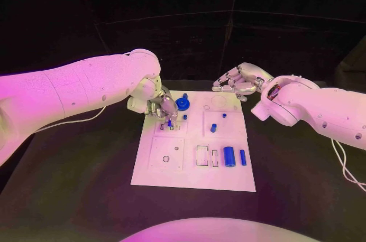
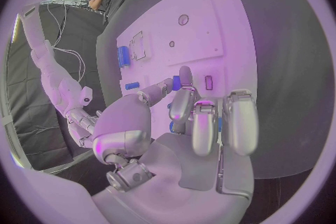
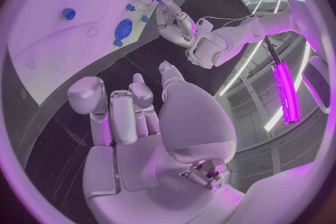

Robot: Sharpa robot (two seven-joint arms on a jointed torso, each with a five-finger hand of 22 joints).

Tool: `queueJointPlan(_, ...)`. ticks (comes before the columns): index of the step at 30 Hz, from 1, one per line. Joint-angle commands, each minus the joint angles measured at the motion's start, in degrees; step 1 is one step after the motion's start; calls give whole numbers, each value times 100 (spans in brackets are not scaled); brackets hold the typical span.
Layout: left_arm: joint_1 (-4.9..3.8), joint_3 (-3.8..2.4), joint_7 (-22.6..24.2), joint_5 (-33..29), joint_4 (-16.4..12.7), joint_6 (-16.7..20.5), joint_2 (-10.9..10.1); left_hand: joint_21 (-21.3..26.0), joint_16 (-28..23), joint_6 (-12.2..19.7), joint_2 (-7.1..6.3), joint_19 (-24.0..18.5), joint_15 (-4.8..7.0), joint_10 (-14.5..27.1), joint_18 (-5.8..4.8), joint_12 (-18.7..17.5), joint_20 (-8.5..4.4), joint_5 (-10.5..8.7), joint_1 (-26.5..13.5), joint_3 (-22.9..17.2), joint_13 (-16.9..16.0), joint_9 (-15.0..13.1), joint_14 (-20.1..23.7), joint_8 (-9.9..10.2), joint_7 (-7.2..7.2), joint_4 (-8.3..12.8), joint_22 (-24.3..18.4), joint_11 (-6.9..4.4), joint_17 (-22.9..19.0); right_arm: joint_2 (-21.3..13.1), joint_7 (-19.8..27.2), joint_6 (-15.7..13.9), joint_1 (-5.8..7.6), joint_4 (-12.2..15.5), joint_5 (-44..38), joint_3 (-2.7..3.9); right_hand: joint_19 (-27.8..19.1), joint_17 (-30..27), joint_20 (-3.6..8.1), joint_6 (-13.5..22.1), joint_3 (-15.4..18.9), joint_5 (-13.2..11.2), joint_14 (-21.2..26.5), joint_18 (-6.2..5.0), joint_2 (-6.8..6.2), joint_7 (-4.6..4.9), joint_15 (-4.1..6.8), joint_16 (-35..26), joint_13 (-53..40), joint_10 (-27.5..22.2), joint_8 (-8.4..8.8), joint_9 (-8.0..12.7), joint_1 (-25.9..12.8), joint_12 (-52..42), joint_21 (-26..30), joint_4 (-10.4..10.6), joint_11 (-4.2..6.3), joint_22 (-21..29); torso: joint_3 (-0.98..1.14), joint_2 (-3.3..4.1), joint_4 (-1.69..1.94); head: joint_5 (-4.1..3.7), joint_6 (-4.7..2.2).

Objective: Assemble the parts on the task board

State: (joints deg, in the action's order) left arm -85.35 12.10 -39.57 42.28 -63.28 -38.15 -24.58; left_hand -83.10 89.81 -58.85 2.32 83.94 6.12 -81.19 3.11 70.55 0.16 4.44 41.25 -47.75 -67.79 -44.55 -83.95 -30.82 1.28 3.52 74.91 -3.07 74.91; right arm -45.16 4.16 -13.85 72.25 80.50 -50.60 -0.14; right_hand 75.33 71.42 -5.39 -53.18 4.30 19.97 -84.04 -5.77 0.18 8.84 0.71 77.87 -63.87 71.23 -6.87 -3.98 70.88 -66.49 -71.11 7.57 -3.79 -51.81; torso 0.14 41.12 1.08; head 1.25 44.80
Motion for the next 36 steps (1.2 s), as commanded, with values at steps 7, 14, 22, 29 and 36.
queueJointPlan(7, -19, 56, -141, -57, 272, -568, 208, -27, 19, -116, 101, 303, -41, -19, -114, 10, 49, 1, -3, -137, 2, 9, -605, 33, -73, 174, 677, 1, 1509, 16, 28, 27, 11, -4, 21, 3, -14, 4, 35, -18, 25, 25, -218, -104, 37, -16, 21, -34, 5, -19, -38, -4, 35, -28, 32, 6, 11, 7, -6, 3, 4, 11, 2)
queueJointPlan(14, -14, 70, -138, -56, 376, -437, 300, -28, 19, -118, 128, 303, -42, -14, -114, -2, 49, -23, -20, -124, 12, 8, -605, 47, -69, 172, 680, 3, 1509, 32, 33, 25, 12, -4, 21, 3, -14, 6, 36, -20, 27, 40, -219, -103, 39, -17, 22, -33, 7, -20, -41, -4, 43, -27, 32, 6, 12, 6, -8, 5, 6, 2, 3)
queueJointPlan(22, 0, 78, -138, -55, 489, -348, 384, -22, 19, -119, 168, 298, -43, -4, -112, -19, 50, -89, -53, -94, 27, 1, -605, 72, -63, 171, 674, 7, 1509, 29, 20, 14, 12, 5, 21, 3, -14, 6, 36, -20, 27, 40, -219, -103, 39, -17, 22, -33, 7, -20, -41, -4, 43, -27, 32, 6, 12, 6, -8, 6, 9, 5, 25)
queueJointPlan(29, 38, 102, -143, -55, 571, -367, 446, -24, 19, -118, 170, 298, -43, -4, -112, -20, 50, -91, -54, -93, 28, 1, -605, 73, -63, 172, 676, 7, 1509, 33, 16, 13, 12, 8, 21, 3, -14, 6, 36, -20, 27, 40, -219, -103, 39, -17, 22, -33, 7, -20, -41, -4, 43, -27, 32, 6, 12, 6, -10, 5, 5, 4, 48)
queueJointPlan(36, 89, 126, -145, -55, 659, -360, 478, -29, 19, -117, 174, 300, -43, -2, -114, -23, 50, -96, -56, -91, 31, 0, -605, 75, -63, 173, 682, 8, 1509, 35, 18, 13, 12, 9, 21, 3, -14, 6, 36, -20, 27, 40, -219, -103, 39, -17, 22, -33, 7, -20, -41, -4, 43, -27, 32, 6, 12, 6, -8, 2, 11, 3, 56)
